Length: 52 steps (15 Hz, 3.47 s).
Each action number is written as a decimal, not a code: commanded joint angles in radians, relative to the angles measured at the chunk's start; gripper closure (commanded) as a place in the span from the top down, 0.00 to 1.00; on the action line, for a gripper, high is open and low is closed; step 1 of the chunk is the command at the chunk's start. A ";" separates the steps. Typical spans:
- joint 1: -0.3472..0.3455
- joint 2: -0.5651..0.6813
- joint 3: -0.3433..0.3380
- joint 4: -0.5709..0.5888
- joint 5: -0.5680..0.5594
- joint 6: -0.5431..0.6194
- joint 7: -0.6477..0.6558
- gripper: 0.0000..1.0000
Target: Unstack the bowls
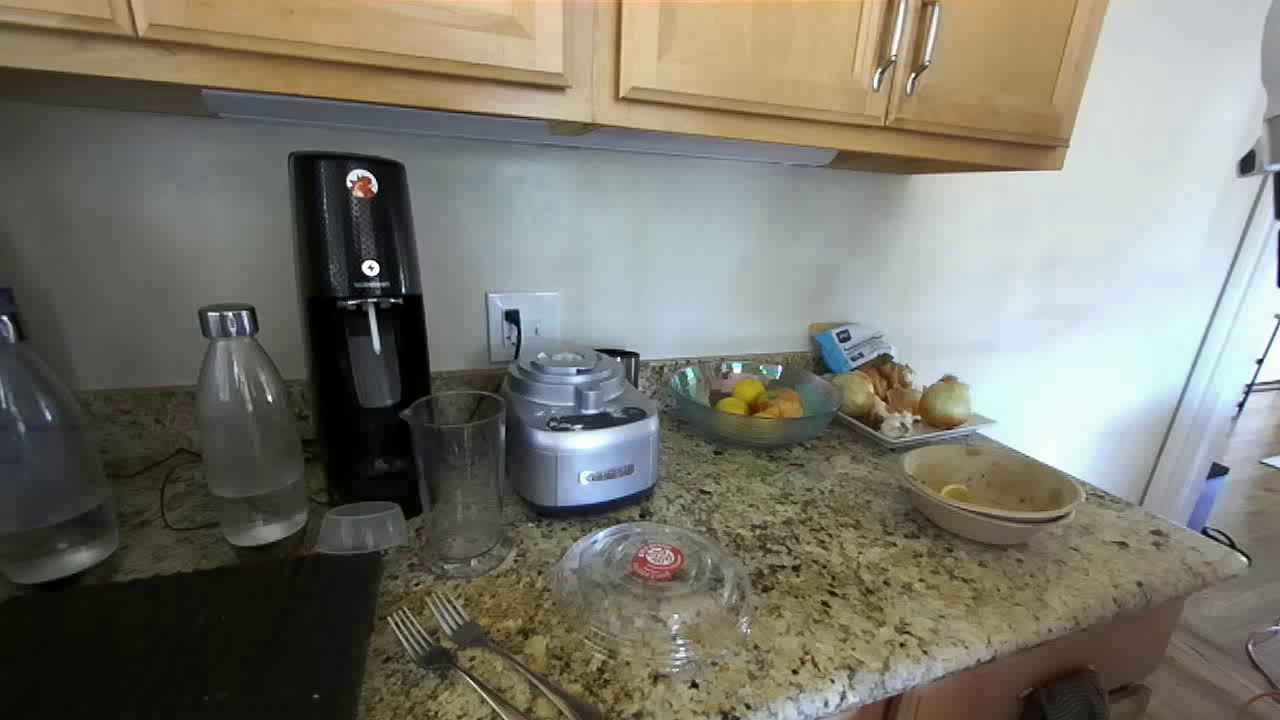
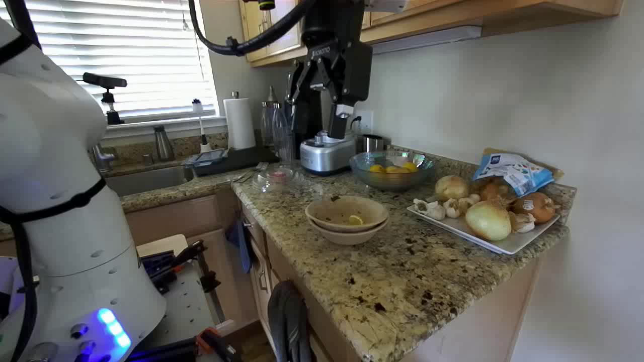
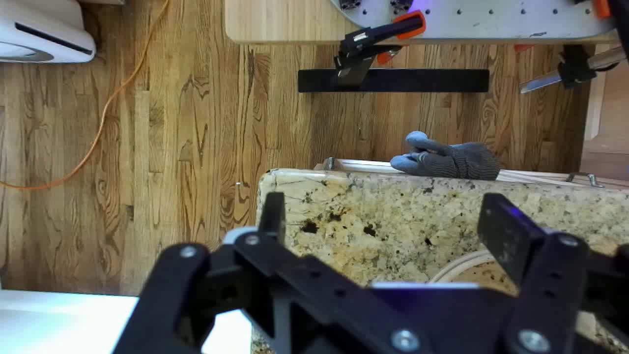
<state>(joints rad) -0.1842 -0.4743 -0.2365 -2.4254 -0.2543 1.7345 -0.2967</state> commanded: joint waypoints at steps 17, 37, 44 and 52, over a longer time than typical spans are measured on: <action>0.089 -0.026 0.076 -0.114 0.242 0.153 0.087 1.00; 0.067 0.066 0.115 -0.246 0.379 0.506 0.327 1.00; 0.078 0.092 0.108 -0.224 0.376 0.468 0.301 1.00; 0.059 0.187 0.197 -0.305 0.409 0.788 0.682 1.00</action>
<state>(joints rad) -0.1042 -0.3279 -0.0872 -2.6909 0.1493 2.4071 0.2477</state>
